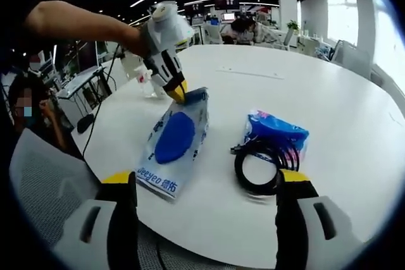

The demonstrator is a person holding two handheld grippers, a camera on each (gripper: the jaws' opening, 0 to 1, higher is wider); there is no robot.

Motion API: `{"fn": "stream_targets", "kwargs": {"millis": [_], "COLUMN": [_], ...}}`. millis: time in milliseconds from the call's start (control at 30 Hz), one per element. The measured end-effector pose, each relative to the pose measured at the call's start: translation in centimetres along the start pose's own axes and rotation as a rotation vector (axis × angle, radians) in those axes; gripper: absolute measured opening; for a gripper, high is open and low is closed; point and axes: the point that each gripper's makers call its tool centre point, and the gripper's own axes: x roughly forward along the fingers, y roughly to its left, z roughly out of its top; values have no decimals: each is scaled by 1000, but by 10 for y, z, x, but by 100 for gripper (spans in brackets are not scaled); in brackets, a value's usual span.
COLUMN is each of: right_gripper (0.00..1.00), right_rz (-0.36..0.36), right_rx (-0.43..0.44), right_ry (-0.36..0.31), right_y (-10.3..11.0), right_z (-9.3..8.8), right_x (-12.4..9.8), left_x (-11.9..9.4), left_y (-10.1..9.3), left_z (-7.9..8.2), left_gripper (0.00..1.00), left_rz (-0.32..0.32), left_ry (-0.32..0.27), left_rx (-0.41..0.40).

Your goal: Arrange the tabletop items into an orderly group along one side of the table until the central work area is clear of visible clutter.

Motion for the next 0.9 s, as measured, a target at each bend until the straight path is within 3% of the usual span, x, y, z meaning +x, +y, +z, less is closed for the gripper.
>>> {"fn": "stream_targets", "kwargs": {"millis": [667, 900], "right_gripper": [91, 91], "right_rz": [32, 49], "right_rx": [-51, -68], "right_ry": [-8, -5], "right_y": [9, 15], "right_z": [3, 3], "right_x": [1, 1], "left_x": [-33, -43], "left_y": [-8, -14], "left_z": [-43, -61], "left_gripper": [0, 0], "left_rz": [53, 71], "left_ry": [-60, -102], "left_rx": [-242, -359]}}
